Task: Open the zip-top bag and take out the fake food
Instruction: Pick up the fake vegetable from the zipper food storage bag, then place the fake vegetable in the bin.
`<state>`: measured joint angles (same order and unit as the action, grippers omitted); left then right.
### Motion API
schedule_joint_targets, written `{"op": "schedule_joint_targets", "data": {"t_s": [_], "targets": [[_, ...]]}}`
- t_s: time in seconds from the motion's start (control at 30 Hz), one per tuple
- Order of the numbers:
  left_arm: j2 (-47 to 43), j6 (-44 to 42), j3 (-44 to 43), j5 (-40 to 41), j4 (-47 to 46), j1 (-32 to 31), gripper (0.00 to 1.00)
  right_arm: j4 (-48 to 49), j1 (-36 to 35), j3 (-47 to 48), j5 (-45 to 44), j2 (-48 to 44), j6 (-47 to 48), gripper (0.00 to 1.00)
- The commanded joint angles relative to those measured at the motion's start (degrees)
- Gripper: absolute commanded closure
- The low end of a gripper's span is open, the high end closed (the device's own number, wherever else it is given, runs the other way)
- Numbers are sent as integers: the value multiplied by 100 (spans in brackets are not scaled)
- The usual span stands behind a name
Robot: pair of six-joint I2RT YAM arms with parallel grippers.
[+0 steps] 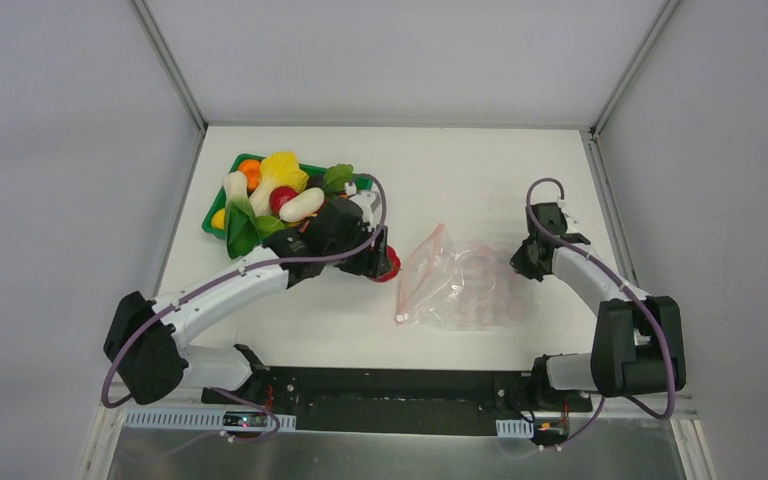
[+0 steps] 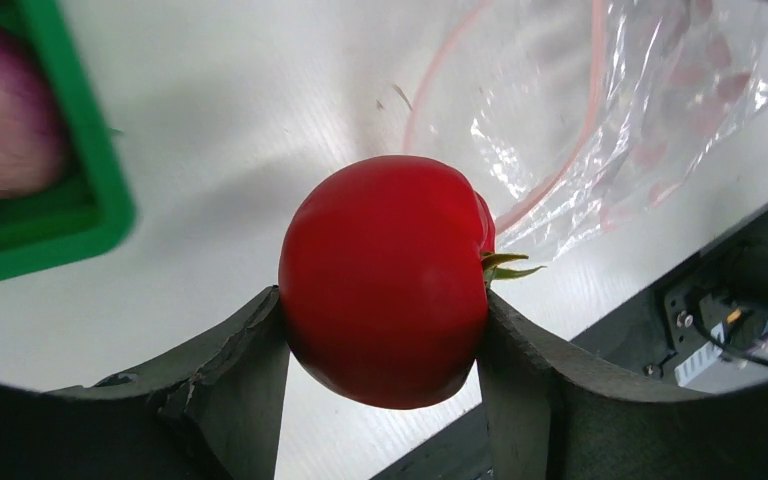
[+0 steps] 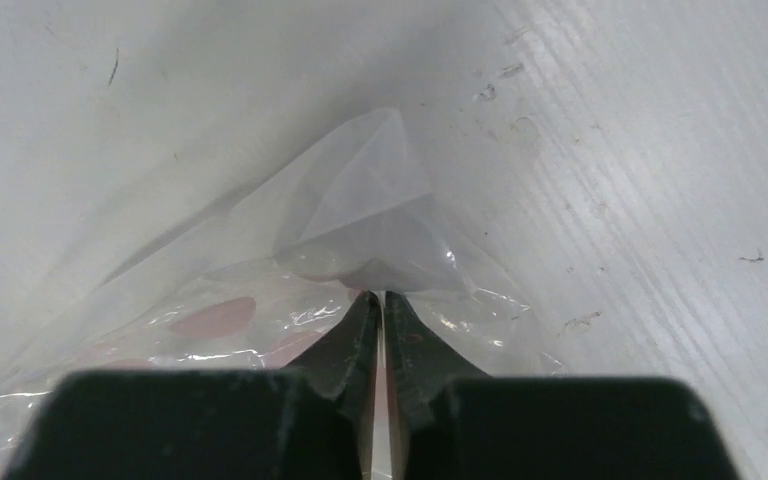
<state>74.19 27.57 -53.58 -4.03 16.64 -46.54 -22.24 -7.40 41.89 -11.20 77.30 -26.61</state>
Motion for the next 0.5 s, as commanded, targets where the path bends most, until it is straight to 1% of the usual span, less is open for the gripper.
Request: {"op": "schedule_joint_targets", "data": {"t_s": [0.0, 0.1, 0.13, 0.33, 0.4, 0.47], "targets": [[-371, -347, -755, 368, 1103, 632, 46, -283, 127, 315, -409, -178, 34, 88], [-428, -555, -1127, 696, 1582, 1053, 46, -400, 187, 423, -555, -356, 33, 81], [-450, -605, -1236, 775, 1708, 1198, 46, -446, 198, 459, -592, -432, 32, 77], [-459, -969, -1888, 1127, 2240, 1932, 46, -751, 241, 800, -825, -1113, 85, 41], [-450, -1026, -2021, 1221, 2355, 2208, 45, -873, 247, 933, -906, -1392, 122, 31], [-447, -1044, -2122, 1253, 2430, 2478, 45, -992, 254, 1066, -1002, -1678, 157, 25]]}}
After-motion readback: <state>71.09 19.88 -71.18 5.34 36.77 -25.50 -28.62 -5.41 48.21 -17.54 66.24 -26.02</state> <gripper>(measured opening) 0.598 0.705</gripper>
